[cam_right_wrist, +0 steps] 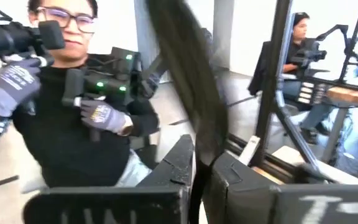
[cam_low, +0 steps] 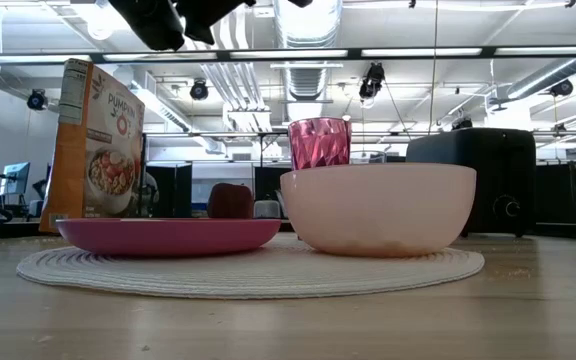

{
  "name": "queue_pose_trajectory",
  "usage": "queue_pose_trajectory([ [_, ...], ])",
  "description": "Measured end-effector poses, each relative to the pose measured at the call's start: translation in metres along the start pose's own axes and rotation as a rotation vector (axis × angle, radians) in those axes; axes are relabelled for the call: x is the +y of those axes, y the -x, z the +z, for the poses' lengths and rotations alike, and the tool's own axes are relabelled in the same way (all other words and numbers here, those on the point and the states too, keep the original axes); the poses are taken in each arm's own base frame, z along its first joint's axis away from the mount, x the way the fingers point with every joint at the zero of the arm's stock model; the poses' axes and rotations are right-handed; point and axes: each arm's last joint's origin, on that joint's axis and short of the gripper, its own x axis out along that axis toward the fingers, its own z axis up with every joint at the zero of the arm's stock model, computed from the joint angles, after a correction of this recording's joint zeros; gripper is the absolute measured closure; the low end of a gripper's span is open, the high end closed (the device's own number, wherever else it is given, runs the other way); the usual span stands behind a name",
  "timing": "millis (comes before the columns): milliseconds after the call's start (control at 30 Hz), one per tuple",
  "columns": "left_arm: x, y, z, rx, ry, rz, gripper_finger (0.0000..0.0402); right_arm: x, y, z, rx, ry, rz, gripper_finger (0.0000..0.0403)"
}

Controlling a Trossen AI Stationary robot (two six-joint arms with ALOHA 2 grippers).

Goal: Arrange a breakfast setting
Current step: Put the blue spoon from the transparent cup to the right of the orange bowl

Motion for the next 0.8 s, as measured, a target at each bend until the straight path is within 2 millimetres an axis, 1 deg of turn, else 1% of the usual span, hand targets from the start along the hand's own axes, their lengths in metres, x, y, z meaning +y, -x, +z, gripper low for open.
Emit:
queue_pose_trajectory([
  [367, 0.0, 0.0, -0.001, 0.015, 0.01, -0.007, 0.0401, 0.002, -0.001, 0.003, -0.012, -0.006, -0.038, 0.0395],
  [533, 0.001, 0.002, 0.001, 0.054, 0.027, -0.011, 0.0401, 0.005, 0.004, 0.012, -0.024, -0.019, -0.144, 0.0395],
  [667, 0.004, 0.006, 0.01, 0.105, 0.047, -0.004, 0.0401, 0.011, 0.011, 0.019, -0.02, -0.053, -0.241, 0.0395],
  [800, 0.003, 0.012, 0.023, 0.177, 0.058, -0.006, 0.0402, 0.014, 0.018, 0.02, 0.011, -0.13, -0.409, 0.0395],
])
